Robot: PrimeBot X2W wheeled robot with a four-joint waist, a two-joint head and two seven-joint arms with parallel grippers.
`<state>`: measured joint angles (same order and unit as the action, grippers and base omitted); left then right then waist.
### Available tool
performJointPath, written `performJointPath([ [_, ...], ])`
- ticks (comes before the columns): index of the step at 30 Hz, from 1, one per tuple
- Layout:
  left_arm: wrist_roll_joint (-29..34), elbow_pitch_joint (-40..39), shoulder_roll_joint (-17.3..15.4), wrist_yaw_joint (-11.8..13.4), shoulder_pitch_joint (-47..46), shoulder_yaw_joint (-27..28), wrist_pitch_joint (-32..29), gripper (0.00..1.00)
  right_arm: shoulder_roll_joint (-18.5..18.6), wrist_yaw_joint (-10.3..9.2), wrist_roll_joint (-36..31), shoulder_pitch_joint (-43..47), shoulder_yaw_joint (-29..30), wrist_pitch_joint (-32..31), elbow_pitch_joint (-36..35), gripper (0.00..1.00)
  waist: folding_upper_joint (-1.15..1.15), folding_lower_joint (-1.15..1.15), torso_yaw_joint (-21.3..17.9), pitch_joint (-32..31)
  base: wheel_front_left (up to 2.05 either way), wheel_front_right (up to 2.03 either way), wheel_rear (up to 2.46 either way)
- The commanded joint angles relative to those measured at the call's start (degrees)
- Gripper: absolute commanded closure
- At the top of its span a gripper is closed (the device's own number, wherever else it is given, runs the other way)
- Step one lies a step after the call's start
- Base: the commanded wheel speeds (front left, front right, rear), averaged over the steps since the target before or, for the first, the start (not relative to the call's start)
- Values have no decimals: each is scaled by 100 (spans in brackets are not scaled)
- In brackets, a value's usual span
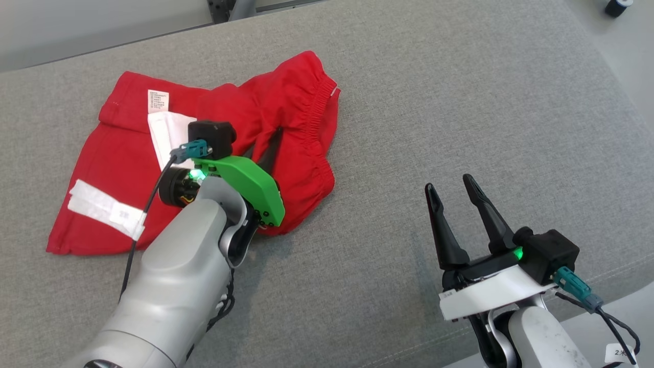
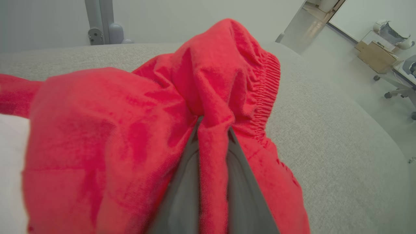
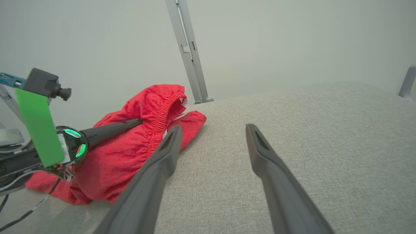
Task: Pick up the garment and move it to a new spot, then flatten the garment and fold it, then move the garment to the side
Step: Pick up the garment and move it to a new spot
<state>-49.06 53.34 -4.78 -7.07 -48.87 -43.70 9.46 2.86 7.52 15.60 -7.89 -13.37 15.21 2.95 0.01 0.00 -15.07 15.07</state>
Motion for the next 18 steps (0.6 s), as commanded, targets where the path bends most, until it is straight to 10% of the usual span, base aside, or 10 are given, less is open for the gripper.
performJointPath([
  [1,-35,45,31,-21,117,10,150,58,6,-6,-12,63,2,-5,18,0,-1,0,104,-166,0,0,0],
  [2,-76,21,82,-33,136,-4,258,0,6,-6,-10,85,0,-5,21,0,-1,0,147,-229,0,0,0],
  [9,-15,-207,120,-8,367,115,567,0,8,-6,-67,235,27,-5,37,0,-1,0,526,-611,0,0,0],
  [18,1225,-1799,-54,681,1609,1591,570,0,9,-6,-189,471,146,-5,68,0,-1,0,1113,-1031,0,0,0],
])
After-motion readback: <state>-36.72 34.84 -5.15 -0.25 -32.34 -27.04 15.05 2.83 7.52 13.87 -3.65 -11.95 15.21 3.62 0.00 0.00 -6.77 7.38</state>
